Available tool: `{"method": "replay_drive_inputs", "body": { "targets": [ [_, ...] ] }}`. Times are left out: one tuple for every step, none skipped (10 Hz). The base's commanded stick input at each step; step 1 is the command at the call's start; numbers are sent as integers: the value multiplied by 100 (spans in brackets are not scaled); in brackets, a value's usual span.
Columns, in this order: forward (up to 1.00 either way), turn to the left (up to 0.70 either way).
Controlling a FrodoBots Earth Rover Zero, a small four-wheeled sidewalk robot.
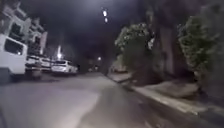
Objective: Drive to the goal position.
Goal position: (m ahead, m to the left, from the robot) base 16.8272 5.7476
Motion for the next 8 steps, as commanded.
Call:
{"method": "replay_drive_inputs", "body": {
  "targets": [
    [50,0],
    [50,0],
    [50,0],
    [50,0],
    [50,0],
    [50,0],
    [50,0],
    [50,0]
  ]
}}
